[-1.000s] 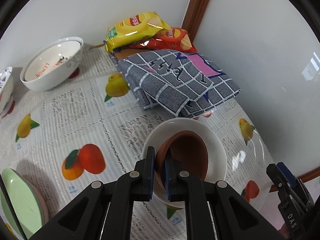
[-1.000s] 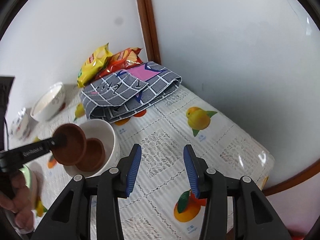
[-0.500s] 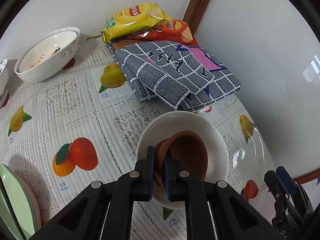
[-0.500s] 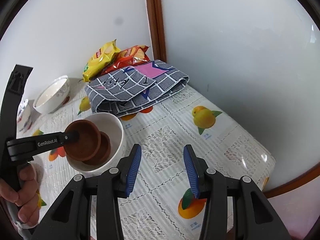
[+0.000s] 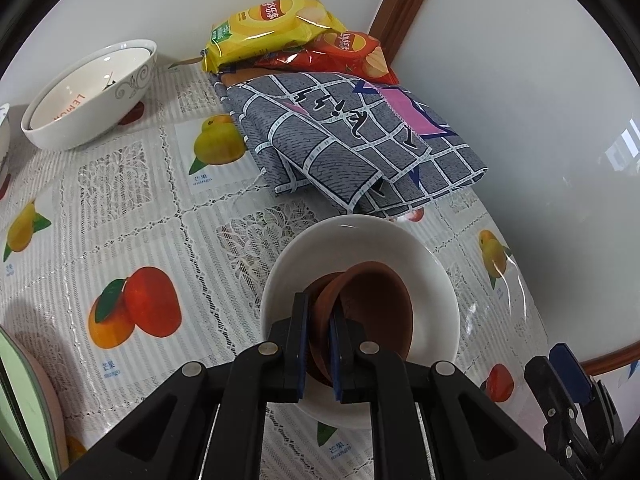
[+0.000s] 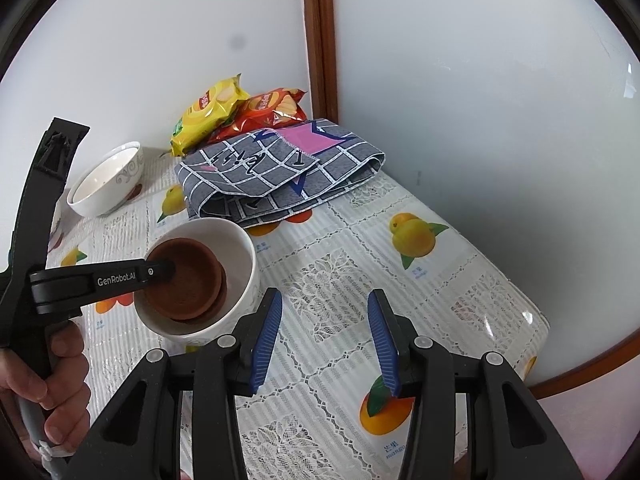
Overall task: Organize plates and bowls
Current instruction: 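Lower the left-held brown bowl into the white bowl and open the left gripper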
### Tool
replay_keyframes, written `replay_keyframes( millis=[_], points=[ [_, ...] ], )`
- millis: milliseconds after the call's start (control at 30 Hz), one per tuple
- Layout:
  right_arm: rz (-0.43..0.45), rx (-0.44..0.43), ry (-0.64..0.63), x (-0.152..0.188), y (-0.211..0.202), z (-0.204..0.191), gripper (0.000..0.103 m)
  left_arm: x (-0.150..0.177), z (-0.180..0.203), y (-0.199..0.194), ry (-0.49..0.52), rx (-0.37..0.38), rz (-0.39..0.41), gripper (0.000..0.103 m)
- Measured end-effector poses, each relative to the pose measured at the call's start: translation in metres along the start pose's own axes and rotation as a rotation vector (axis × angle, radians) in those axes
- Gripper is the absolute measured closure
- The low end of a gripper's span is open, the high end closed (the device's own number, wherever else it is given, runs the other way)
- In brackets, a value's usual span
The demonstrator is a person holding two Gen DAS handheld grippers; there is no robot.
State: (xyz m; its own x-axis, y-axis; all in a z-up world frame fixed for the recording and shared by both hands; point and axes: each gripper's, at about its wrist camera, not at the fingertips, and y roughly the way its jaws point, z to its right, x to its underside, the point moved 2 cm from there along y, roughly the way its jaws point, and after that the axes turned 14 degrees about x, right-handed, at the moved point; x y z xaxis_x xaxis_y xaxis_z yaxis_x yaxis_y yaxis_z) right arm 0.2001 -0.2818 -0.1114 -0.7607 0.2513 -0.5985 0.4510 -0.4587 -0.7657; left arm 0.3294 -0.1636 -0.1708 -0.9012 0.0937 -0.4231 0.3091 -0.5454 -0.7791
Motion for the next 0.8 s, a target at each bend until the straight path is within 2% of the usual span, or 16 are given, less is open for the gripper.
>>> replay_keyframes(
  millis=[233,467,667,800],
  points=[
    [-0.005,-0.002,-0.001,0.001,0.000,0.000,0.058,0.000,-0.005,0.004,-0.044,0.033,0.010,0.093],
    [-0.008,-0.007,-0.012,0.001,0.001,-0.003,0.058,0.000,-0.004,0.006,-0.045,0.047,0.001,0.093],
    [-0.025,-0.021,-0.010,0.001,0.005,-0.008,0.057,-0.001,-0.001,0.002,-0.004,0.006,-0.024,0.091],
    [-0.032,-0.021,-0.015,0.001,0.007,-0.011,0.057,-0.002,0.003,-0.011,0.027,-0.017,-0.002,0.091]
  ],
)
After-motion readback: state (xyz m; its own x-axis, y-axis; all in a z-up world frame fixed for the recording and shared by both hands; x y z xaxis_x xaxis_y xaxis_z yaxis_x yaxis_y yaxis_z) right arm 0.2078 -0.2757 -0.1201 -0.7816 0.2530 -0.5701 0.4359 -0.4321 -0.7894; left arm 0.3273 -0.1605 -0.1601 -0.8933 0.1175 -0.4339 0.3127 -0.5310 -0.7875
